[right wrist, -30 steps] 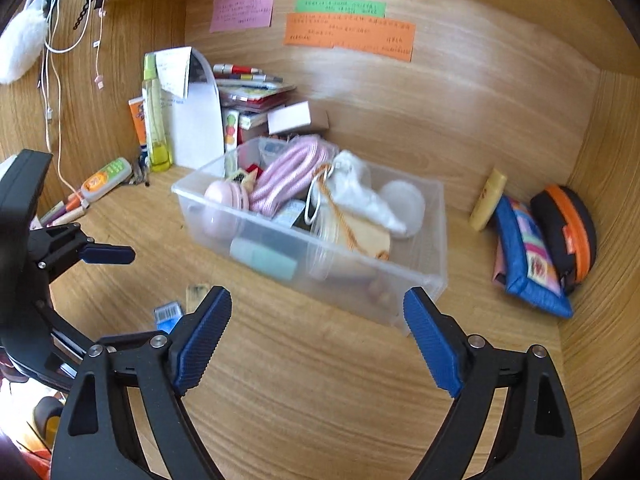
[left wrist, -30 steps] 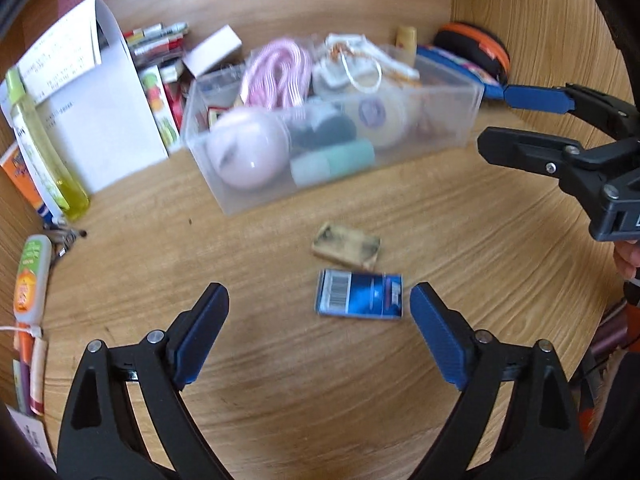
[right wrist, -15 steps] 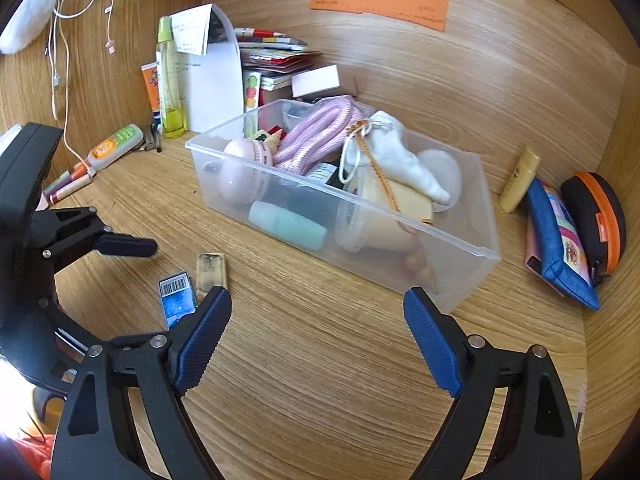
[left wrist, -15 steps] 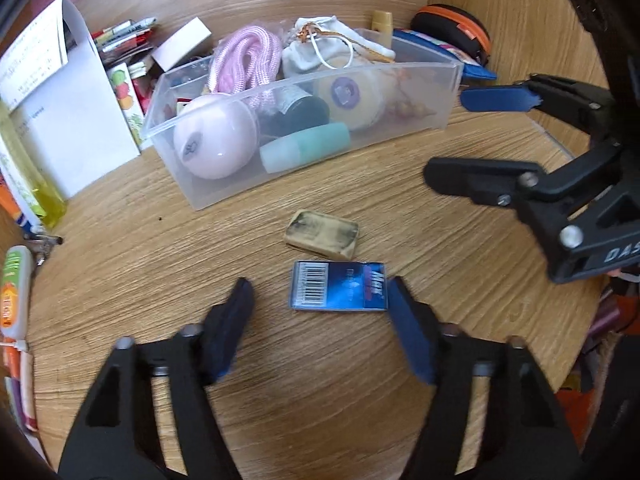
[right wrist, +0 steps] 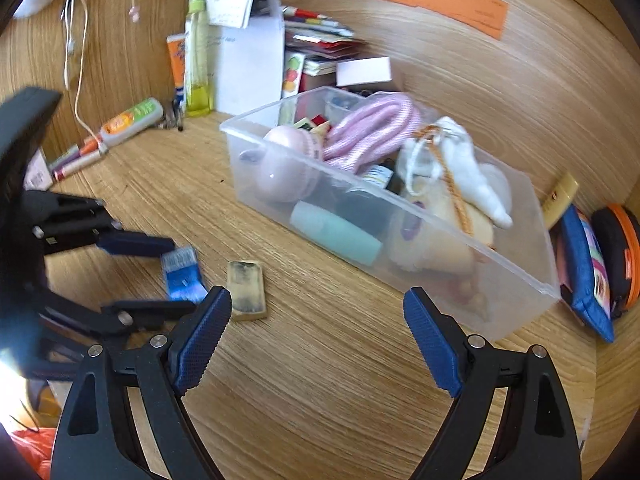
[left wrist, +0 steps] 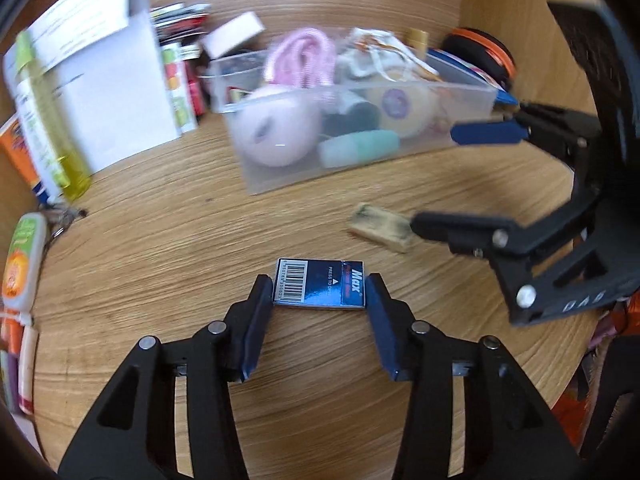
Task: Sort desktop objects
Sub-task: 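Grasp the blue Max card with the left tool while the right tool grasps the tan block, then carry the blue card and tan block over the clear box with both tools, then open both tools to release the card and tan block into the box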
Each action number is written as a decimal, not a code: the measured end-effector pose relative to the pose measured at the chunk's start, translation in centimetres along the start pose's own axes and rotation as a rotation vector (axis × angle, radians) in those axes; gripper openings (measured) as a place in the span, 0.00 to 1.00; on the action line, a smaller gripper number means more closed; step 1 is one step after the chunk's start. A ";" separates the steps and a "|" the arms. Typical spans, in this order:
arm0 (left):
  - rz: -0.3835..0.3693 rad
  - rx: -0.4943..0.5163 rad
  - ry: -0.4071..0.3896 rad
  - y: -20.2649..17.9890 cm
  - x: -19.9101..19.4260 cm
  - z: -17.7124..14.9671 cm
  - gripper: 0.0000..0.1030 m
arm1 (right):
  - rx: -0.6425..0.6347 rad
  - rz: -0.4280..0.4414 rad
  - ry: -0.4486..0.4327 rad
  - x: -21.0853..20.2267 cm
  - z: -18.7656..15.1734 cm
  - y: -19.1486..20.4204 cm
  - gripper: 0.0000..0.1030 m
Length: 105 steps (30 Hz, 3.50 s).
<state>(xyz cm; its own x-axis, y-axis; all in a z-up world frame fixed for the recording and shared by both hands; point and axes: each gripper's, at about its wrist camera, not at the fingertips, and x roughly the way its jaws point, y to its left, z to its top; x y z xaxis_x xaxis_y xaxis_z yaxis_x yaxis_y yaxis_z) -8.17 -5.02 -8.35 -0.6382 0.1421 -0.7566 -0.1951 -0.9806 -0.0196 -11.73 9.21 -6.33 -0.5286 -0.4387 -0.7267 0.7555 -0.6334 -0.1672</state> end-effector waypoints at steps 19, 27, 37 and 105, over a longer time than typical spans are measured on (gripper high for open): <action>0.007 -0.076 -0.125 2.7 -3.0 0.4 0.45 | -0.092 0.087 0.092 3.0 1.2 3.4 0.21; 0.004 -0.100 -0.184 2.4 -4.1 1.6 0.45 | -0.007 0.147 0.068 1.8 1.2 2.3 0.21; -0.002 -0.100 -0.269 1.4 -5.9 4.7 0.46 | 0.053 0.136 -0.060 -2.3 2.7 -0.5 0.21; -0.007 -0.050 -0.232 -2.0 -0.9 11.4 0.73 | 0.131 -0.127 -0.139 -4.0 2.8 -10.7 0.64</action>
<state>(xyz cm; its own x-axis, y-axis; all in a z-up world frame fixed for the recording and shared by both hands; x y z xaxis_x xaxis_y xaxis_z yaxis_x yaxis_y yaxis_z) -15.73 -1.62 -0.21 -0.7920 0.1706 -0.5862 -0.1669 -0.9841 -0.0609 -18.79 15.96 0.24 -0.6716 -0.4278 -0.6049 0.6275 -0.7626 -0.1573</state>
